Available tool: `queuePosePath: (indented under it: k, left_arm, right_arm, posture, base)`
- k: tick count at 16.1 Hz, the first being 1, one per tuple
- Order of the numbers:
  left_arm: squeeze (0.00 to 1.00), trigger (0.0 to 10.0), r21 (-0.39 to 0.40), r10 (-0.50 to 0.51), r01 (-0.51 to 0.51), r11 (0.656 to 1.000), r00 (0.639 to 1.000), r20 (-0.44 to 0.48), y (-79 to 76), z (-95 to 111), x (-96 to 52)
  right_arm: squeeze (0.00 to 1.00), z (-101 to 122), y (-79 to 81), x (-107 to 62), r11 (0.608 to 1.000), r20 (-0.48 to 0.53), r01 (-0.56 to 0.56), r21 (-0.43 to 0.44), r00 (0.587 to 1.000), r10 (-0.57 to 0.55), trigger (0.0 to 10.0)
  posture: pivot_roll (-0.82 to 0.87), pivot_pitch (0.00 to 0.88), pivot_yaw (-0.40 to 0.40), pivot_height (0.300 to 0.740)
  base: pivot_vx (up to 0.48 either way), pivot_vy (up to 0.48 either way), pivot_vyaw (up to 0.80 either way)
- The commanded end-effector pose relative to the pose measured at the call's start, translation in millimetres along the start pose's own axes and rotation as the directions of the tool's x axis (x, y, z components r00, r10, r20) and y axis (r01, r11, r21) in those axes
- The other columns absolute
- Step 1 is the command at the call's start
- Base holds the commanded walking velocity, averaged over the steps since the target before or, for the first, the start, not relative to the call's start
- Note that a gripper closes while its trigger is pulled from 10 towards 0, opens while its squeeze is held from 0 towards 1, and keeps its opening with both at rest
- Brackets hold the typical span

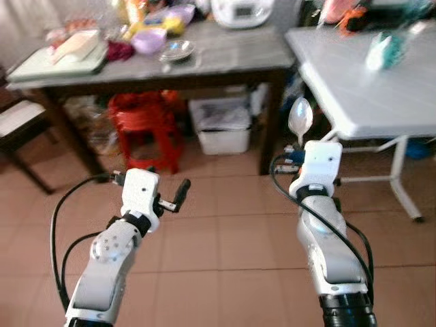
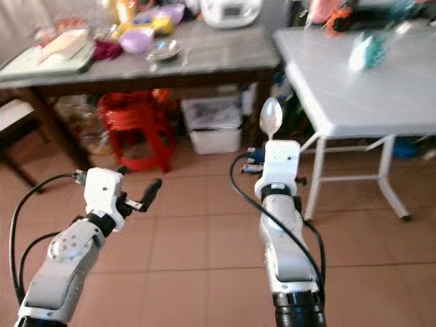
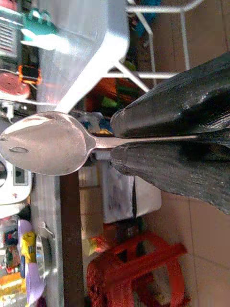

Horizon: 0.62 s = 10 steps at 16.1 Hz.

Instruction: Setting the table

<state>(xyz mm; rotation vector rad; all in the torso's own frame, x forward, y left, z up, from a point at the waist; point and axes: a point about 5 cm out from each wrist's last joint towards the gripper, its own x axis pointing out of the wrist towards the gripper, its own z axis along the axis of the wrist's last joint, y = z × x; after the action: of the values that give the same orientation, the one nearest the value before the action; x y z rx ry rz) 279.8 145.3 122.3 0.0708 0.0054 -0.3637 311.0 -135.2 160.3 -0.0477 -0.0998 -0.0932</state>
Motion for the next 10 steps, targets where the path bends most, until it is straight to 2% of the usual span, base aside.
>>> queuePosePath:
  k: [1, 10]
  left_arm:
    - [0.00, 10.0, -0.004, -0.019, 0.019, 1.000, 1.000, 0.014, -0.6, 2.7, 0.1]
    - [0.00, 10.0, -0.019, -0.041, 0.042, 0.999, 0.999, 0.020, -5.6, 2.9, 0.9]
  right_arm:
    - [0.00, 2.0, -4.0, -0.8, 1.000, 0.010, 0.011, 0.002, 1.000, -0.011, 10.0]
    - [0.00, 2.1, -3.4, -0.6, 1.000, 0.009, 0.001, -0.001, 1.000, -0.001, 10.0]
  posture:
    - [-0.02, 0.080, 0.080, 0.740]
    - [-0.03, 0.081, 0.071, 0.740]
  base:
    - [0.000, 0.000, 0.00]
    - [0.299, 0.000, 0.00]
